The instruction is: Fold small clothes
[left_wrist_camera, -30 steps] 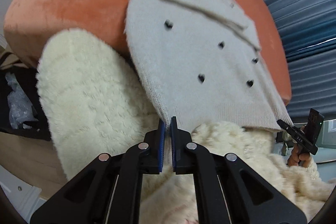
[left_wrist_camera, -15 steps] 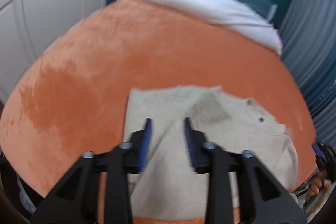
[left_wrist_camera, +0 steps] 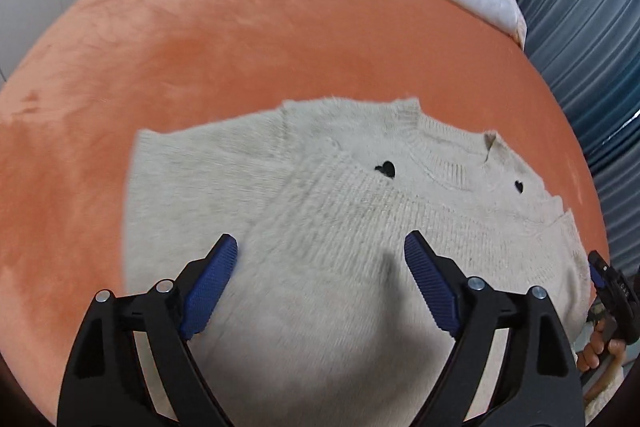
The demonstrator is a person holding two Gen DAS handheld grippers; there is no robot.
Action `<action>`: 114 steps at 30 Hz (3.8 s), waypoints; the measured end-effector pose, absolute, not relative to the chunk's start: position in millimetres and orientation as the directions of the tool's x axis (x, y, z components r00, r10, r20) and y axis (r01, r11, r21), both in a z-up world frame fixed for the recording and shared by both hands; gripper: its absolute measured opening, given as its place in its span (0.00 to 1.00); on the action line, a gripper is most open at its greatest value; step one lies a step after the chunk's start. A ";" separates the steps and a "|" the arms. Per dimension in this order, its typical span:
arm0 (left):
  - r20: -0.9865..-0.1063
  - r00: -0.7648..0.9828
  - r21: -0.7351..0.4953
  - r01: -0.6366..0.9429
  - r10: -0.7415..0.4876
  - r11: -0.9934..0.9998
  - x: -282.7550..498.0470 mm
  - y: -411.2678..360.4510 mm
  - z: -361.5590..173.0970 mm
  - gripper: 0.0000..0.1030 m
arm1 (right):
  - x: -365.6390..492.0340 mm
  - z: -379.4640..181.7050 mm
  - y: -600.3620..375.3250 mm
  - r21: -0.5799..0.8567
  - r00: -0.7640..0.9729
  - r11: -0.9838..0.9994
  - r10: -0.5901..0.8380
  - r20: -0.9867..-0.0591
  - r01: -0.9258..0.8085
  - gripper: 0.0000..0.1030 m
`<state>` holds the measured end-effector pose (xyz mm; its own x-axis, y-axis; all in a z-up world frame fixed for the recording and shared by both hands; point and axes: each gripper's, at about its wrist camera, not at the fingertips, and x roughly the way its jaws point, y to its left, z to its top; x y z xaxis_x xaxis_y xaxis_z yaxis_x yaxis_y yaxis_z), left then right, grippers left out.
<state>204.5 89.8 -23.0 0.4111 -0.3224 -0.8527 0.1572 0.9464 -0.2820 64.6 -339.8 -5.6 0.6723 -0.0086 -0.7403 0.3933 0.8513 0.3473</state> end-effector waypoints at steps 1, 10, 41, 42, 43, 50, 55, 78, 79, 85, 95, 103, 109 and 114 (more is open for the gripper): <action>-0.862 0.401 -0.271 0.153 -0.310 0.950 207.6 86.9 -27.1 0.65 | 72.8 -10.4 -337.8 0.330 0.653 0.857 -0.010 -0.758 0.396 0.59; -0.763 0.467 -0.410 0.186 -0.447 0.893 180.6 117.7 16.8 0.11 | 72.3 4.4 -327.5 0.310 0.667 0.890 0.009 -0.745 0.334 0.09; -0.795 0.524 -0.248 0.179 -0.306 0.952 125.8 39.3 4.3 0.49 | 69.5 2.1 -183.4 0.391 0.639 0.920 0.297 -0.710 0.008 0.21; -0.818 0.502 -0.216 0.185 -0.282 0.959 122.4 25.5 -7.2 0.49 | 70.6 -5.3 -163.5 0.371 0.617 0.928 0.310 -0.723 -0.032 0.19; -0.833 0.489 -0.193 0.183 -0.259 0.964 121.3 19.2 -16.6 0.49 | 71.7 -14.2 -150.1 0.351 0.591 0.935 0.313 -0.744 -0.053 0.17; -0.851 0.507 -0.099 0.097 -0.134 0.990 116.1 89.0 -30.1 0.48 | 42.7 -40.0 -266.0 0.354 0.582 0.912 0.176 -0.794 0.208 0.00; -0.833 0.508 -0.204 0.084 -0.219 0.975 104.1 126.2 -31.2 0.41 | 4.4 -40.4 -342.0 0.350 0.585 0.848 0.059 -0.809 0.398 0.00; -0.811 0.562 -0.156 0.058 -0.161 0.986 143.4 111.0 -0.8 0.57 | 117.9 9.3 -338.0 0.230 0.635 0.903 -0.059 -0.770 0.363 0.19; -0.804 0.568 -0.172 0.062 -0.177 0.983 150.1 107.7 4.2 0.57 | 125.1 17.1 -325.9 0.214 0.645 0.921 -0.051 -0.763 0.326 0.19; -0.830 0.506 -0.215 0.100 -0.236 0.971 209.9 72.0 -14.8 0.61 | 188.0 4.3 -270.2 0.208 0.602 0.962 0.060 -0.796 0.179 0.19; -0.846 0.508 -0.126 0.097 -0.158 0.987 209.7 58.9 -26.1 0.66 | 180.1 -5.3 -245.4 0.261 0.608 0.942 0.082 -0.790 0.211 0.17; -0.846 0.507 -0.167 0.039 -0.163 0.985 160.1 80.6 -20.8 0.66 | 145.7 0.6 -210.0 0.295 0.608 0.944 0.147 -0.781 0.150 0.22; -0.865 0.490 -0.098 0.048 -0.110 0.994 117.9 82.2 -26.5 0.66 | 105.3 -29.6 -152.7 0.217 0.541 0.975 0.161 -0.825 0.040 0.22; -0.863 0.500 -0.034 0.083 -0.071 0.996 97.0 72.3 -22.9 0.66 | 92.6 -12.8 -144.0 0.262 0.567 0.963 0.179 -0.804 0.068 0.23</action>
